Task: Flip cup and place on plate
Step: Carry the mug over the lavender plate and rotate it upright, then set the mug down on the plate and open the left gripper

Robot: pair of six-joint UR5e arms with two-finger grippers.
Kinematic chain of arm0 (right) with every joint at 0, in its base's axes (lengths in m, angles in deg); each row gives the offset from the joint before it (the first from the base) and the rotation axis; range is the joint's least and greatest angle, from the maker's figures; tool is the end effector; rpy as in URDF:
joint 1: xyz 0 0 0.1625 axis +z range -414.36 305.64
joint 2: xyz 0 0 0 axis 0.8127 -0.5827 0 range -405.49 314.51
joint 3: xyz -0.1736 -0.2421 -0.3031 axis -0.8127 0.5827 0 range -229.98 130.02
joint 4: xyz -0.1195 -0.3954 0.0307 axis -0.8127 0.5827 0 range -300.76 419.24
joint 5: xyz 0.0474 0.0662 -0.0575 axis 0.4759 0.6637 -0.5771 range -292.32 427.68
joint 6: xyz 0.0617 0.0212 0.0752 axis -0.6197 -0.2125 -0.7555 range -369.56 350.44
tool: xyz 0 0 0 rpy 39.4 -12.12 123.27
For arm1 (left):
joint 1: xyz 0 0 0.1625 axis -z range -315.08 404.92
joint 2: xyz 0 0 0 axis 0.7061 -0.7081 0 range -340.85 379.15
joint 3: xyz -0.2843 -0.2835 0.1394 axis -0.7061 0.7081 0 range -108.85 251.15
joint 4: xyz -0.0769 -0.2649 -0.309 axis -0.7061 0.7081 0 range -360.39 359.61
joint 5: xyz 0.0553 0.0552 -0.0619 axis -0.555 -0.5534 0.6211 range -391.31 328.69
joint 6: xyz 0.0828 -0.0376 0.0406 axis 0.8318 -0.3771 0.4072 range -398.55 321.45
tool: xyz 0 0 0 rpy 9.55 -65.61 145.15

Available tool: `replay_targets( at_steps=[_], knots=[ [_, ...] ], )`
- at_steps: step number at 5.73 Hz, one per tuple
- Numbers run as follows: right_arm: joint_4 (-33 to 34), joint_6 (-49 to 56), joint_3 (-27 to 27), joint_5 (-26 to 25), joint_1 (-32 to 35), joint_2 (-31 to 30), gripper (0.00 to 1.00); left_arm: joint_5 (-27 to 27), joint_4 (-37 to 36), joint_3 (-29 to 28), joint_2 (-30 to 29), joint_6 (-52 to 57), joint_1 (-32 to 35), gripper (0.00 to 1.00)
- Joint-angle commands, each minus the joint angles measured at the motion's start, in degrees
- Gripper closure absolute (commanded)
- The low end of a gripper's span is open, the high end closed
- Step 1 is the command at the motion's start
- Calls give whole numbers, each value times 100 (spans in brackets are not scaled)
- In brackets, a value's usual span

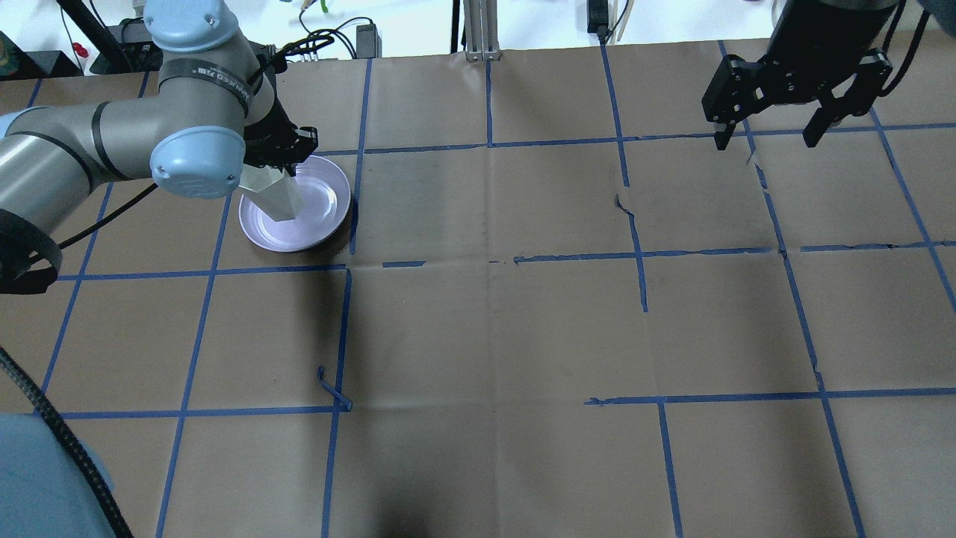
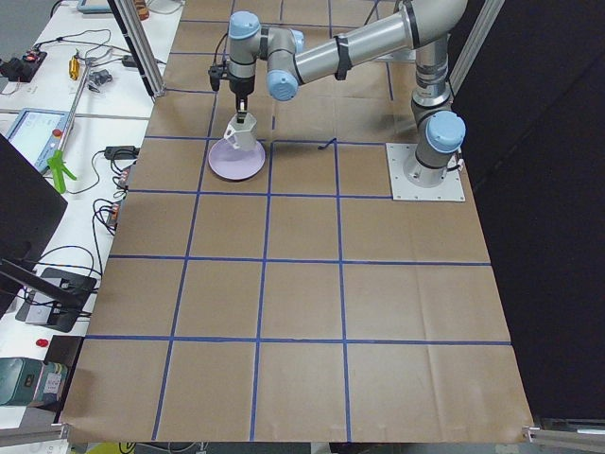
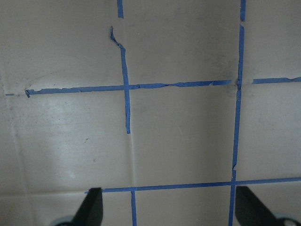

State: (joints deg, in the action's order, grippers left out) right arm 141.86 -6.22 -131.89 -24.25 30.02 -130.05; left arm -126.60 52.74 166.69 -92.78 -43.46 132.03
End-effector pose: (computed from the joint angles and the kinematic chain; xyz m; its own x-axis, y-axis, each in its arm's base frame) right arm 0.0780 -0.5334 0.4963 -0.9989 0.0371 0.0287 0.0394 0.9957 0.0844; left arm -0.0926 -0.6266 0.2942 -0.9858 -0.1494 -0.0767 -0.1346 0.9761 -0.1705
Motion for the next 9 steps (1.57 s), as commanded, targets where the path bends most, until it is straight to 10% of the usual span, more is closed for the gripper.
replay_targets(
  at_steps=[1, 2, 4, 6, 9],
  knots=[
    [0, 0, 0, 0, 0, 0, 0, -24, -295, 61, -319, 16, -18, 100],
    [0, 0, 0, 0, 0, 0, 0, -24, -243, 61, -320, 17, -27, 85],
    [0, 0, 0, 0, 0, 0, 0, -6, -242, 35, -399, 17, -36, 2],
    [0, 0, 0, 0, 0, 0, 0, 72, 560, -218, 20, -1, 7, 2],
    [0, 0, 0, 0, 0, 0, 0, 800, 3695, -789, 1460, -176, 147, 2]
  ],
)
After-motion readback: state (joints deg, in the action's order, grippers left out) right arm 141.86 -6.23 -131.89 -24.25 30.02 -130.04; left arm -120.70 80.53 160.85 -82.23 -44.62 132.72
